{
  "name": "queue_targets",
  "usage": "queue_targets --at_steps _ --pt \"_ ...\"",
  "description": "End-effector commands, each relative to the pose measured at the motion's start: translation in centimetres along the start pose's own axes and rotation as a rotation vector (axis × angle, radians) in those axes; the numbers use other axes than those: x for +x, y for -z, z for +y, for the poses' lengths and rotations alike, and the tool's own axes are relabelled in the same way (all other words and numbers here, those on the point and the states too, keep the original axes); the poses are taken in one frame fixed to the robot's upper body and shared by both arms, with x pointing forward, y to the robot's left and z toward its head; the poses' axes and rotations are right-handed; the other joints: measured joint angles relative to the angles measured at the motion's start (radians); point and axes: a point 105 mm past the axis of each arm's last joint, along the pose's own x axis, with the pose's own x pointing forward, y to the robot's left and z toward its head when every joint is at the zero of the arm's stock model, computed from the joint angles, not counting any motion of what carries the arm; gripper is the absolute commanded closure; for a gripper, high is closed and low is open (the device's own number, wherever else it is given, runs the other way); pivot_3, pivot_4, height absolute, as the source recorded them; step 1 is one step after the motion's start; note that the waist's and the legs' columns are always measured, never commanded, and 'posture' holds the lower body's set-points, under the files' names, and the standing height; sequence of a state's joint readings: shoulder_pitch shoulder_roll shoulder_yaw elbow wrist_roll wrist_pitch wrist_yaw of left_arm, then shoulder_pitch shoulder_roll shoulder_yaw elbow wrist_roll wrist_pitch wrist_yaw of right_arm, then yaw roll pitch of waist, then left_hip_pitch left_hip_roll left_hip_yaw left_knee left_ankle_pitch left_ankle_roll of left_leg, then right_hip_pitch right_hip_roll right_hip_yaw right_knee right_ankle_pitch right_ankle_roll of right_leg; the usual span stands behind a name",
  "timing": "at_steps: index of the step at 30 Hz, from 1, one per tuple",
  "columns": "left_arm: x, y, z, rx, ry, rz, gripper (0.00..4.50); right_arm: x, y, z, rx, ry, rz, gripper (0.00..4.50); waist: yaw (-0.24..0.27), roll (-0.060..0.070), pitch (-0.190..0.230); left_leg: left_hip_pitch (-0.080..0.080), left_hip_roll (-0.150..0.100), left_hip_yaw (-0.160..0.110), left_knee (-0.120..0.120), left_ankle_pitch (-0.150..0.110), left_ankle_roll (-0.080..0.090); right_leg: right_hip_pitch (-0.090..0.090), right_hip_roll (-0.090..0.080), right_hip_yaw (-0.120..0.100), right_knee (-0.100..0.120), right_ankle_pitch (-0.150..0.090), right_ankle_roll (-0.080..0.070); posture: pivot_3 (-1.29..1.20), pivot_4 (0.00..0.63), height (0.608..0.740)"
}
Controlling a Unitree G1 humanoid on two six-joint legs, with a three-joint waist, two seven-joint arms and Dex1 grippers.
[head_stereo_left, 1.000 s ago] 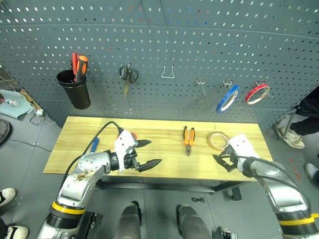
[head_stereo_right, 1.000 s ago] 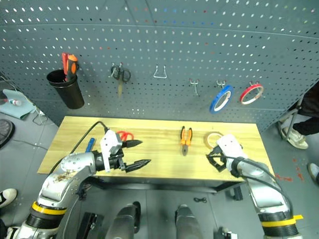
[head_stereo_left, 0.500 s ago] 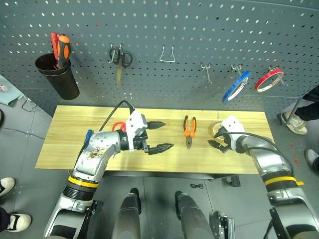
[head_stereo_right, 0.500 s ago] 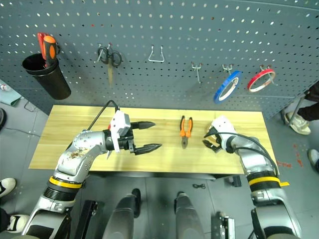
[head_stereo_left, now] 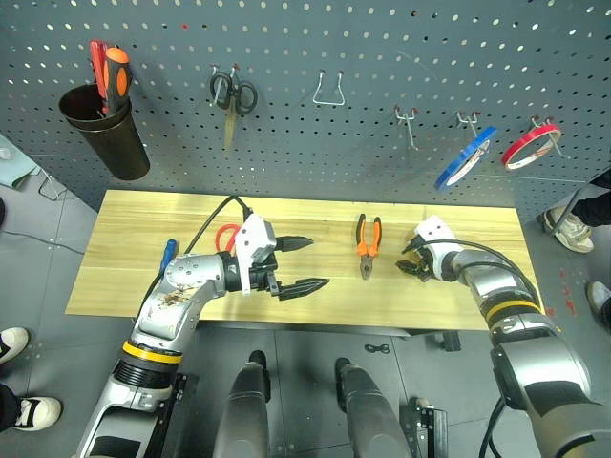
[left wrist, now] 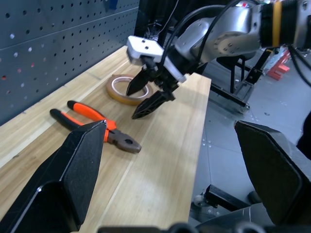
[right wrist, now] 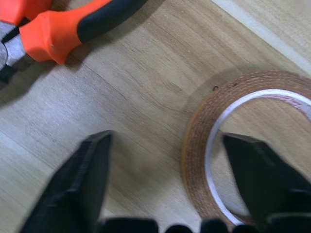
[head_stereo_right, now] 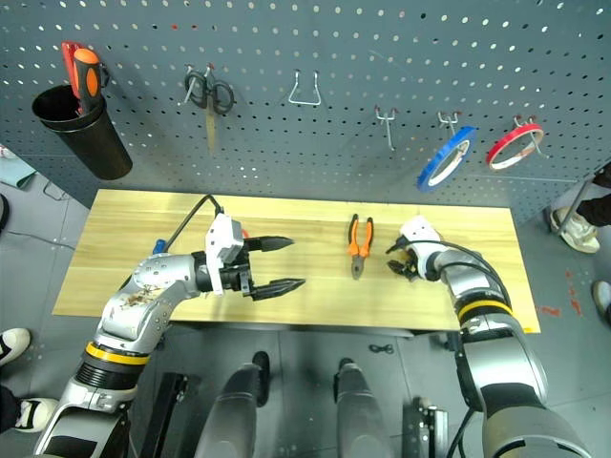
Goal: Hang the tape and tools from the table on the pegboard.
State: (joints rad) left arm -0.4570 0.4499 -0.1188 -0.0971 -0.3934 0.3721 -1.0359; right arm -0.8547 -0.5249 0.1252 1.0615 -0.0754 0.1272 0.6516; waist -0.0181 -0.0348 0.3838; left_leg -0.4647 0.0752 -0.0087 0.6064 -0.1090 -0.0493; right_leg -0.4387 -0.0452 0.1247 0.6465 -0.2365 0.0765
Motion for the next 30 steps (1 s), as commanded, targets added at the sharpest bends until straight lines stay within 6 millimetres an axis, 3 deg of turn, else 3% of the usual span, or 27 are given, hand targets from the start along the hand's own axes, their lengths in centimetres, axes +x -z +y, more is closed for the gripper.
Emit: queue_targets --at_steps 1,6,8,12,15,21,23,30 --pt "0.1 -1.1 -0.1 0.033 0.01 -0.034 0.0 -0.1 2.2 0.0 0.037 0.006 0.051 2.1 0.0 0.0 0.0 0.0 0.0 0.0 0.0 0.0 0.0 0.0 0.0 0.0 0.0 0.0 0.0 0.06 0.445 0.74" --pt "0.1 -1.2 0.1 0.03 0.0 -0.043 0.0 -0.2 2.7 -0.1 0.027 0.021 0.052 3.87 0.0 0.0 0.0 0.0 0.0 0.0 0.0 0.0 0.0 0.0 0.0 0.0 0.0 0.0 0.0 0.06 0.437 0.74" --pt "0.2 -1.3 -0.1 0.027 0.006 -0.049 0.0 -0.2 2.6 -0.2 -0.008 0.031 0.036 4.25 0.0 0.0 0.0 0.0 0.0 0.0 0.0 0.0 0.0 0.0 0.0 0.0 0.0 0.0 0.0 0.06 0.43 0.74" --pt "0.4 -1.7 -0.2 0.008 0.007 -0.071 0.0 -0.9 -0.3 -0.3 -0.075 0.077 -0.084 4.25 0.001 0.0 0.0 0.0 0.0 0.0 0.0 0.0 0.0 0.0 0.0 0.0 0.0 0.0 0.0 0.06 0.403 0.74" --pt "0.4 -1.9 -0.2 -0.024 0.004 -0.082 0.0 -2.4 -2.1 0.8 -0.11 0.115 -0.155 4.25 0.003 0.001 0.0 -0.003 0.0 -0.002 -0.001 0.0 0.0 -0.002 0.0 -0.001 0.0 0.0 0.0 0.05 0.368 0.74" --pt "-0.9 -3.3 0.3 -0.143 -0.031 -0.13 0.0 -9.6 -4.0 8.8 -0.232 0.091 -0.272 4.25 0.006 0.007 -0.013 -0.014 -0.002 -0.01 0.0 0.0 -0.002 -0.011 0.0 -0.007 0.002 0.002 -0.003 0.03 0.286 0.74" --pt "-1.5 -3.9 0.5 -0.175 -0.041 -0.154 0.0 -11.2 -4.8 10.8 -0.393 0.067 -0.298 4.25 0.0 0.006 -0.024 -0.015 -0.003 -0.01 0.0 0.002 -0.004 -0.012 -0.001 -0.007 0.001 0.001 -0.001 0.03 0.258 0.74" --pt "-2.6 -5.9 0.3 -0.202 -0.046 -0.193 0.0 -14.1 -10.8 10.2 -0.783 0.319 -0.536 4.25 -0.014 -0.004 -0.083 -0.013 -0.004 -0.011 0.0 0.006 -0.012 -0.009 -0.001 -0.007 -0.004 0.007 0.0 0.03 0.18 0.74"
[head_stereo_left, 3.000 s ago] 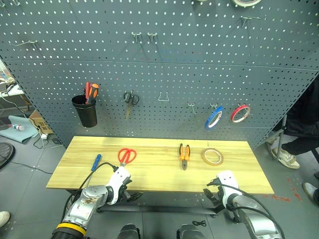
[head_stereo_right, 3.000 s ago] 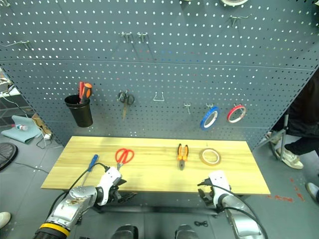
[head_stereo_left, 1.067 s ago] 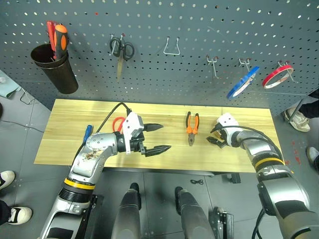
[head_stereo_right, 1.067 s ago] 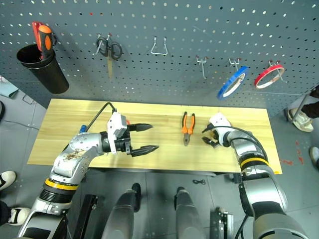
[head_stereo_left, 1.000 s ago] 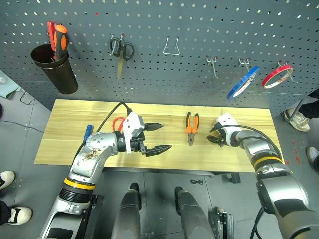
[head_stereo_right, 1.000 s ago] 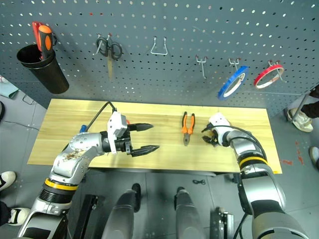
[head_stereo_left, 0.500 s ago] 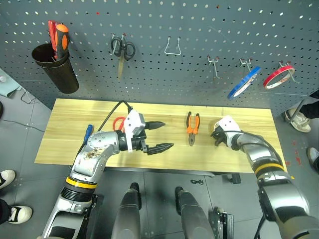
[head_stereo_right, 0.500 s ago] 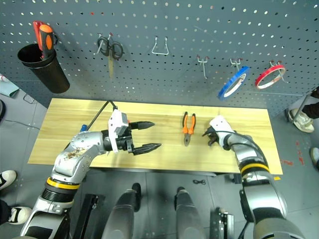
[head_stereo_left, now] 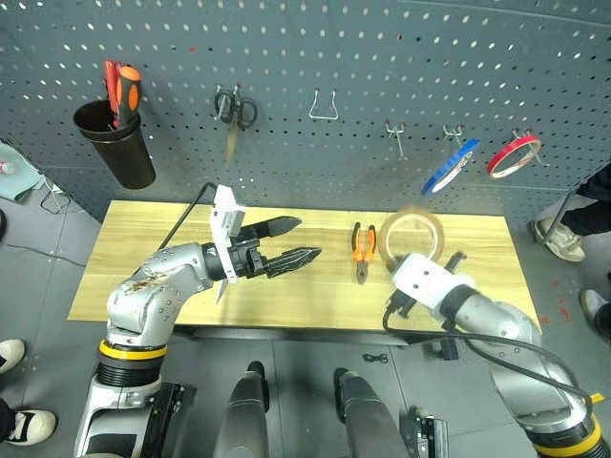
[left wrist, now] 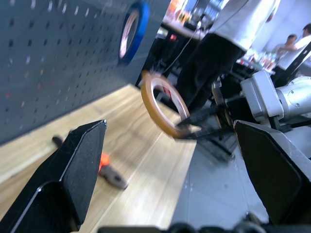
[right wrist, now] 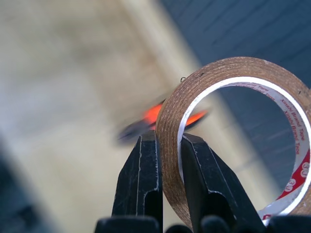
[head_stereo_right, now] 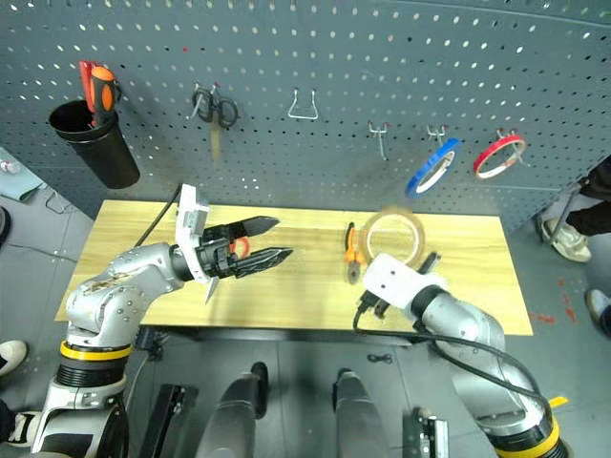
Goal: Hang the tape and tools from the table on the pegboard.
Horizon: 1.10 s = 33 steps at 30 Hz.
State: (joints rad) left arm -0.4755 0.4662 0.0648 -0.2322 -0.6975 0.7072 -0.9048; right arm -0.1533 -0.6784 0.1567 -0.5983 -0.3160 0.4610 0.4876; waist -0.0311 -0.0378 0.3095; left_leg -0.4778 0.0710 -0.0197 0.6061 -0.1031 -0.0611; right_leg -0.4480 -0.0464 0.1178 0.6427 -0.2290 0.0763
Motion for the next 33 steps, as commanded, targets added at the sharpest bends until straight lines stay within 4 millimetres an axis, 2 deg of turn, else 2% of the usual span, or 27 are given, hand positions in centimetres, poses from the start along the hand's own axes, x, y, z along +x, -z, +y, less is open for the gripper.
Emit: queue_targets --at_steps 1,5,9,10,13,20,26,28,33 --pt "-0.2 -2.2 -0.9 0.028 0.029 -0.051 0.0 0.2 -3.2 -2.3 -0.197 0.147 -0.153 4.25 -0.003 -0.002 -0.019 0.001 0.0 0.0 0.0 0.0 0.0 0.001 0.0 0.0 -0.001 0.0 0.0 0.04 0.167 0.74" --pt "-0.2 -4.5 -0.6 0.014 0.035 -0.135 0.0 1.9 -4.3 -4.6 -0.26 0.242 -0.212 4.25 -0.007 -0.009 -0.052 0.002 0.0 -0.002 0.0 0.001 0.001 0.005 0.0 -0.003 -0.002 0.001 0.001 0.06 0.124 0.74" --pt "0.1 -6.9 -0.1 0.01 0.021 -0.228 0.0 3.8 -3.9 -5.8 -0.256 0.253 -0.228 4.25 -0.003 -0.009 -0.088 0.002 0.0 -0.004 0.0 0.001 0.002 0.008 0.0 -0.006 -0.003 0.001 0.0 0.08 0.1 0.74" --pt "0.1 -7.2 0.0 0.008 0.017 -0.243 0.0 4.1 -3.7 -5.9 -0.257 0.248 -0.233 4.25 -0.001 -0.01 -0.095 0.002 0.0 -0.005 0.0 0.001 0.002 0.009 0.0 -0.007 -0.004 0.003 -0.005 0.08 0.098 0.74" --pt "0.1 -7.3 0.3 0.018 -0.004 -0.244 0.0 5.0 -2.9 -6.4 -0.204 0.232 -0.22 4.25 0.009 -0.01 -0.112 0.003 0.0 -0.005 -0.002 0.001 0.003 0.009 0.0 -0.008 -0.004 0.003 -0.007 0.08 0.088 0.74" --pt "0.2 -6.8 0.3 0.012 -0.019 -0.242 0.0 7.0 -1.1 -5.6 -0.029 0.132 -0.178 4.25 0.014 -0.01 -0.123 0.004 0.0 -0.005 -0.001 0.002 0.003 0.01 0.0 -0.008 -0.002 0.004 -0.008 0.09 0.083 0.74" --pt "0.2 -6.5 0.2 0.013 -0.02 -0.225 0.0 7.7 0.5 -5.3 0.09 0.103 -0.119 4.25 0.019 -0.009 -0.128 0.004 0.0 -0.006 -0.001 0.002 0.003 0.01 0.0 -0.008 -0.001 0.004 -0.008 0.11 0.088 0.74" --pt "0.2 -6.5 0.1 0.014 -0.018 -0.224 0.0 7.7 0.9 -5.3 0.111 0.103 -0.105 3.22 0.02 -0.009 -0.129 0.004 0.0 -0.006 0.0 0.002 0.003 0.01 0.0 -0.008 -0.001 0.004 -0.008 0.11 0.088 0.74" --pt "0.2 -6.1 0.1 0.016 -0.017 -0.207 0.0 7.6 1.3 -5.2 0.133 0.101 -0.095 1.54 0.019 -0.009 -0.129 0.005 0.0 -0.006 0.0 0.002 0.003 0.011 0.0 -0.008 -0.001 0.004 -0.008 0.11 0.09 0.74"
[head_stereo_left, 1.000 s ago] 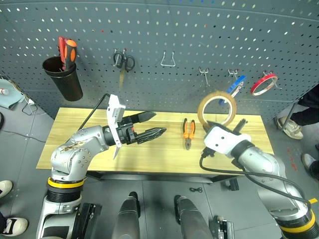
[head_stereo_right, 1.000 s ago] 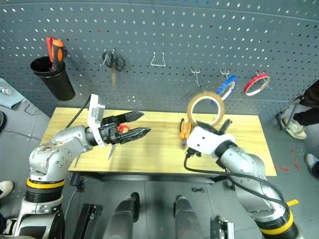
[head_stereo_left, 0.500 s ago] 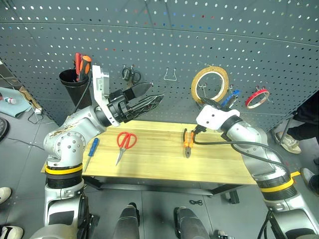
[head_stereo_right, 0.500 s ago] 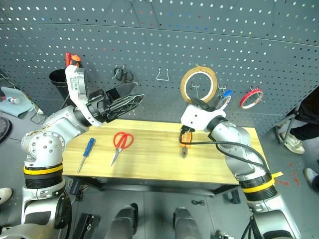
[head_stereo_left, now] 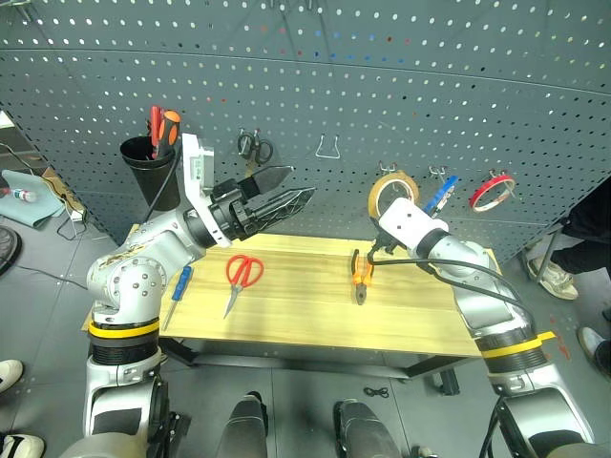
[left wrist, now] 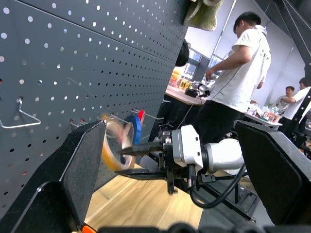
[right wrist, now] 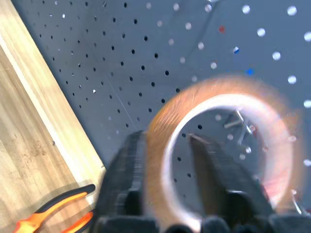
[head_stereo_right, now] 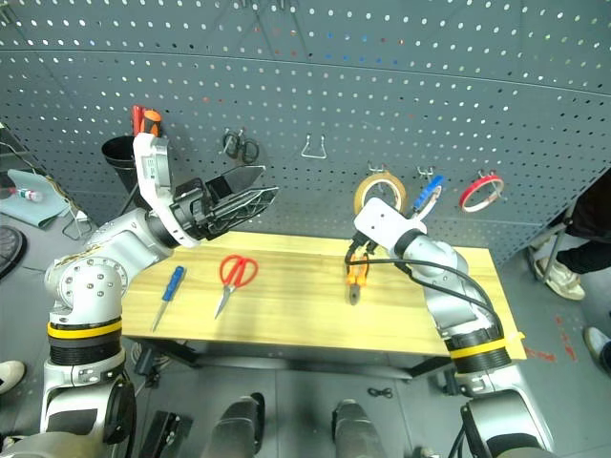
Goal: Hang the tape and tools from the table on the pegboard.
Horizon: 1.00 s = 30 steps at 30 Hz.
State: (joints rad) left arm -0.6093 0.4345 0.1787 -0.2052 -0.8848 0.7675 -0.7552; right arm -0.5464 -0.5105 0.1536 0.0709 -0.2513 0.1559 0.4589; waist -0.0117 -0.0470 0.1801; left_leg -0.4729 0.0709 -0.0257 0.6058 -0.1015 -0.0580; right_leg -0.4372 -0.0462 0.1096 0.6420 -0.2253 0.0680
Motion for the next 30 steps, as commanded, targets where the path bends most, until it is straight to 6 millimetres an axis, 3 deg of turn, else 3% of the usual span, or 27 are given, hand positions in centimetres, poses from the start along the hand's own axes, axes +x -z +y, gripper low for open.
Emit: queue_targets --at_steps 1,4,5,10,14,20,30 --pt "0.0 -0.5 -0.7 0.045 0.021 -0.005 0.0 -0.4 -0.9 -1.5 0.003 0.047 -0.03 1.25 0.0 0.0 0.0 0.0 0.0 0.0 0.0 0.0 0.0 0.0 0.0 0.0 0.0 0.0 0.0 0.11 0.092 0.74" --pt "0.0 -0.4 -0.7 0.043 0.023 0.003 0.0 -1.2 -0.9 -1.0 0.001 0.042 -0.036 0.18 0.001 0.0 -0.001 0.001 0.0 0.0 0.0 0.0 0.0 0.001 0.0 0.0 0.001 0.0 0.0 0.1 0.1 0.74" --pt "-0.1 -0.3 -0.7 0.043 0.024 0.005 0.0 -1.5 -0.9 -0.8 -0.001 0.04 -0.04 0.09 0.001 0.0 -0.001 0.001 0.0 0.0 0.0 0.0 0.0 0.001 0.0 0.0 0.001 0.0 0.0 0.1 0.1 0.74" --pt "-1.6 1.3 0.1 0.044 -0.01 0.098 0.0 -3.7 -1.2 2.6 0.045 -0.064 -0.047 0.09 0.002 0.0 -0.001 0.002 0.0 0.0 0.0 0.0 0.0 0.001 0.0 0.0 0.001 -0.001 0.0 0.1 0.149 0.74" --pt "-4.6 4.0 0.8 0.046 -0.053 0.249 0.0 -4.6 -0.6 5.8 0.3 -0.184 0.048 0.09 -0.005 0.001 0.0 0.006 0.001 0.001 -0.001 0.0 0.0 0.002 0.0 0.003 0.004 -0.003 -0.004 0.1 0.221 0.74" --pt "-7.8 6.8 1.3 0.066 -0.119 0.393 0.0 -1.4 0.6 5.9 0.593 -0.138 0.225 0.09 0.0 0.01 0.042 0.015 0.004 0.002 -0.001 -0.001 0.0 0.006 0.003 0.002 0.007 -0.012 -0.01 0.11 0.297 0.74" --pt "-10.9 7.6 1.3 0.078 -0.19 0.48 0.0 2.5 1.8 4.0 0.868 -0.065 0.435 0.09 0.024 0.014 0.109 0.006 0.005 0.002 -0.002 0.0 0.001 -0.002 0.003 0.002 0.009 -0.015 -0.011 0.13 0.373 0.74"
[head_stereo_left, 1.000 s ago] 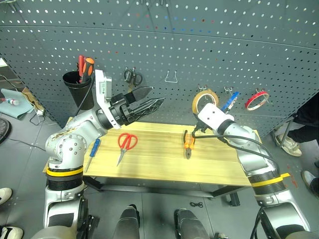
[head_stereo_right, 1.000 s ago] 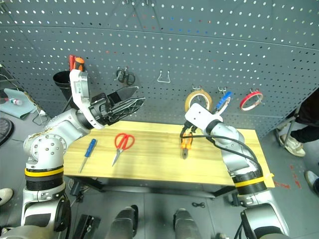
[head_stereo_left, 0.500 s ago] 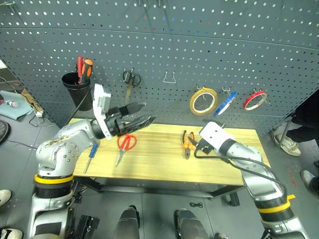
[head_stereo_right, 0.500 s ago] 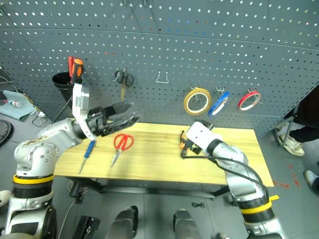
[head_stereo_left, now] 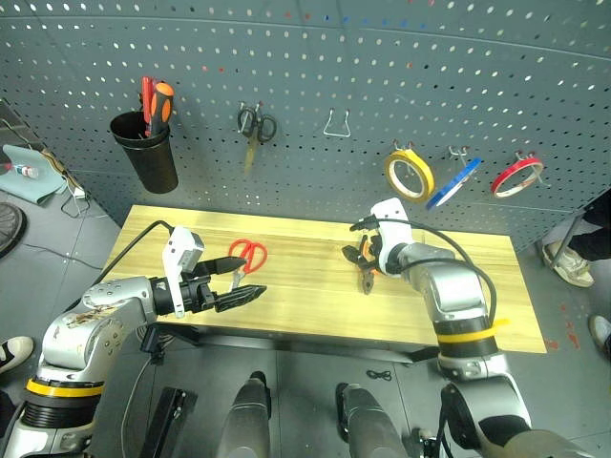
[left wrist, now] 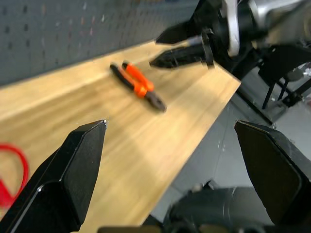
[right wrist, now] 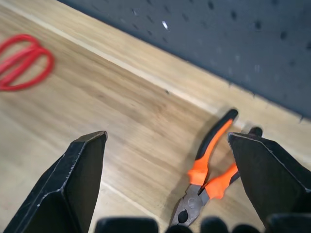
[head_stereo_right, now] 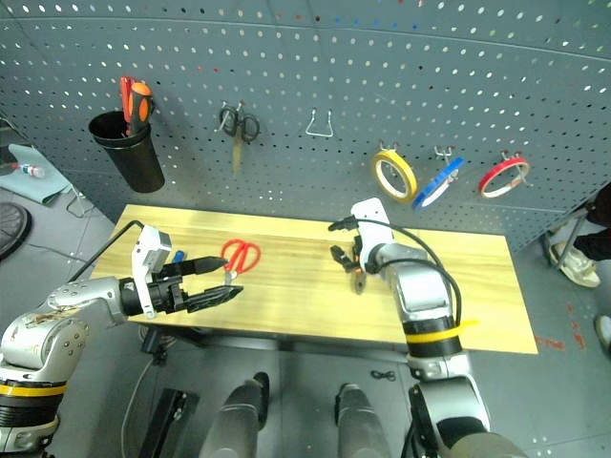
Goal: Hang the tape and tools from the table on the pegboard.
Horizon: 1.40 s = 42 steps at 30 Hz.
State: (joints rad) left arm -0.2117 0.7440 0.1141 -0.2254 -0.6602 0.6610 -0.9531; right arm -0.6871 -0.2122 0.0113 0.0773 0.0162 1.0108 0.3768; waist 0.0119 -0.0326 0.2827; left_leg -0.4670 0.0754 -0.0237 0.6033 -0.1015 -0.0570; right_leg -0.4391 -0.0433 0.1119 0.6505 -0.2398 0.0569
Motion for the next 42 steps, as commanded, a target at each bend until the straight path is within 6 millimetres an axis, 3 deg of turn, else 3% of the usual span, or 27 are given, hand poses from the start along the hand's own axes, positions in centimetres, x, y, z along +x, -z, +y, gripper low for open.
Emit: queue_targets --at_steps 1,10,23,31,32,36,42 --pt "-1.2 -0.5 0.3 0.052 -0.038 -0.004 0.0 0.4 -0.8 -1.1 0.096 0.05 0.026 0.09 0.0 0.001 0.012 0.0 0.0 0.0 -0.001 0.0 0.0 -0.001 0.0 0.0 0.001 0.0 0.0 0.14 0.376 0.74" --pt "-0.6 -0.6 -1.1 0.044 -0.009 -0.026 0.0 1.9 0.7 -2.4 0.18 0.141 0.149 0.09 0.0 0.002 0.051 -0.003 0.0 -0.002 -0.006 0.0 0.0 -0.004 0.0 -0.003 -0.001 0.0 0.009 0.15 0.422 0.74" --pt "-0.3 -3.3 -1.9 0.032 0.027 -0.104 0.0 3.9 1.9 -4.2 0.225 0.188 0.206 0.09 -0.001 0.002 0.103 -0.009 0.0 -0.002 -0.007 0.0 0.0 -0.009 0.0 -0.003 -0.001 0.0 0.01 0.17 0.469 0.74" --pt "-0.2 -4.1 -2.5 0.038 0.049 -0.105 0.0 4.5 2.6 -4.5 0.219 0.182 0.228 0.09 -0.001 0.002 0.108 -0.009 0.0 -0.002 -0.007 0.0 0.0 -0.01 0.0 -0.003 -0.002 0.0 0.01 0.19 0.469 0.74" --pt "-0.3 -4.1 -2.5 0.038 0.049 -0.104 0.0 4.6 2.6 -4.5 0.221 0.178 0.228 0.62 -0.001 0.002 0.108 -0.009 0.0 -0.002 -0.007 0.0 0.0 -0.01 0.0 -0.003 -0.002 0.0 0.01 0.19 0.469 0.74" --pt "-0.4 -4.0 -2.6 0.035 0.052 -0.101 0.0 4.5 2.7 -4.2 0.232 0.163 0.236 1.8 -0.003 0.002 0.108 -0.009 0.0 -0.002 -0.007 0.0 0.0 -0.01 0.0 -0.003 -0.002 0.0 0.01 0.19 0.457 0.74" --pt "-0.2 -3.8 -2.6 0.032 0.057 -0.108 0.0 3.5 2.4 -2.6 0.175 0.064 0.227 1.83 -0.001 0.002 0.108 -0.009 0.0 -0.002 -0.011 0.0 0.0 -0.011 0.0 -0.003 -0.003 0.0 0.01 0.19 0.437 0.74"
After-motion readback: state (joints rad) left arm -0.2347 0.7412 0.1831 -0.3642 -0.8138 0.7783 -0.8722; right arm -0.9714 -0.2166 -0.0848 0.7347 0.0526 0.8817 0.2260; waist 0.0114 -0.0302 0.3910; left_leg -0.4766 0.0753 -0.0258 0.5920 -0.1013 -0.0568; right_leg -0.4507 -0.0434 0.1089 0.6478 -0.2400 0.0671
